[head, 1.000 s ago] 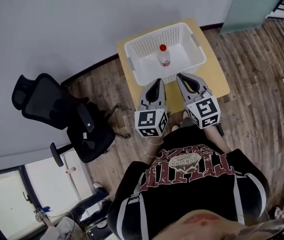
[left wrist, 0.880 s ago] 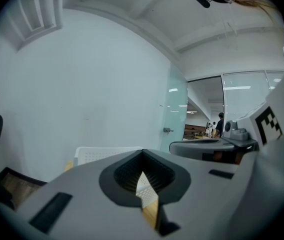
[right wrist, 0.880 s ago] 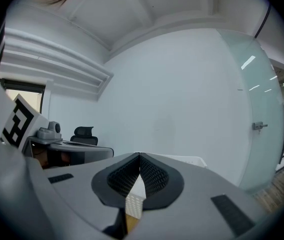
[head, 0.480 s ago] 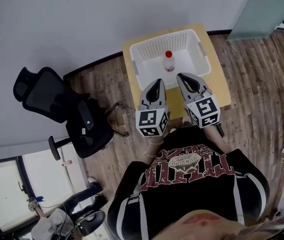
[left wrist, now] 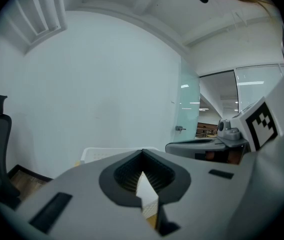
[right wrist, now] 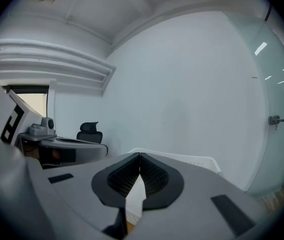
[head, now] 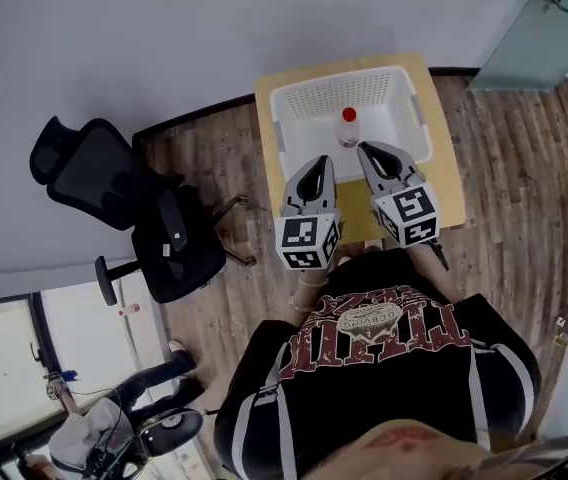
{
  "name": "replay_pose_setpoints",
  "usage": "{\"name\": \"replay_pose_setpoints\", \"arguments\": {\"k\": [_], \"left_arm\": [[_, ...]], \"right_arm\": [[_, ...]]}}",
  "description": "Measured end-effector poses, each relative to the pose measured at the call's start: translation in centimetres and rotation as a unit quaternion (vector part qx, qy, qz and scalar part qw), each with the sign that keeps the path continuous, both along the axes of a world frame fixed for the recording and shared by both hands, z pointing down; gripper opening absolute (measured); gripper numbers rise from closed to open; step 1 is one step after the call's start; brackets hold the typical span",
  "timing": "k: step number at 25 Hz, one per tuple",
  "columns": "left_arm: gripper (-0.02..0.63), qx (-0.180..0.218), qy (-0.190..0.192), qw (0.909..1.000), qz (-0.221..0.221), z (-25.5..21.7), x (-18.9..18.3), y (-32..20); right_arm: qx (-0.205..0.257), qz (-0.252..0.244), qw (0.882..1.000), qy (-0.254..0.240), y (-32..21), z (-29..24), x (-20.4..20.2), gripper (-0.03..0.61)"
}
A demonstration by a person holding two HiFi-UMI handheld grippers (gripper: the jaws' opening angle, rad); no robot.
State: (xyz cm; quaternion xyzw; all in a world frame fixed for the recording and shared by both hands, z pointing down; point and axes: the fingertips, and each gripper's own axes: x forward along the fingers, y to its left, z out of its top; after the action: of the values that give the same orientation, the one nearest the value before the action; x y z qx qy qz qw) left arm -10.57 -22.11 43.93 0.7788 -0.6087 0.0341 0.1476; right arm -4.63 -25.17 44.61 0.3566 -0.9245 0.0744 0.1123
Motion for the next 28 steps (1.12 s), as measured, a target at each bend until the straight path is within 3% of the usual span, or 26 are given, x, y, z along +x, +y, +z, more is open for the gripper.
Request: {"name": "replay_pose_setpoints", "arguments": {"k": [28], "left_arm": [[0.048, -0.027, 0.012, 0.9988, -0.038, 1.9, -1.2, -1.9]], "right_arm": [[-0.049, -0.046, 0.995, 0.071, -6.6, 6.1, -1.9, 0.020]]}}
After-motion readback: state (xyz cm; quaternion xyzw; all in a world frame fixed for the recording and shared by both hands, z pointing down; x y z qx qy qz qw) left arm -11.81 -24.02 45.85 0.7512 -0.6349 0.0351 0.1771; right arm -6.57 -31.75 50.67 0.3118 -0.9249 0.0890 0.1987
